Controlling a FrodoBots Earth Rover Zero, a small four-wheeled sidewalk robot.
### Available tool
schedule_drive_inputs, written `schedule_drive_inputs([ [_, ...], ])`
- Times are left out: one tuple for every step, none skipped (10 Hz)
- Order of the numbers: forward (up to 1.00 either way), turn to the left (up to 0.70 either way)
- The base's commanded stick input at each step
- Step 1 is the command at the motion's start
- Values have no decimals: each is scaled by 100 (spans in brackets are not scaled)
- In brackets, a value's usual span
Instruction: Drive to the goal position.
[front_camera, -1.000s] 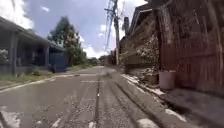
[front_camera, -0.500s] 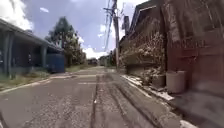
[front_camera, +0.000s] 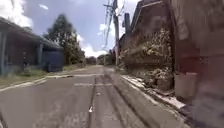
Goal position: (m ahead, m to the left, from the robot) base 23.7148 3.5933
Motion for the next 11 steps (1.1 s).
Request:
schedule_drive_inputs([
  [70, 0],
  [70, 0],
  [70, 0],
  [70, 0],
  [70, 0],
  [70, 0],
  [70, 0],
  [70, 0],
  [70, 0],
  [70, 0],
  [70, 0],
])
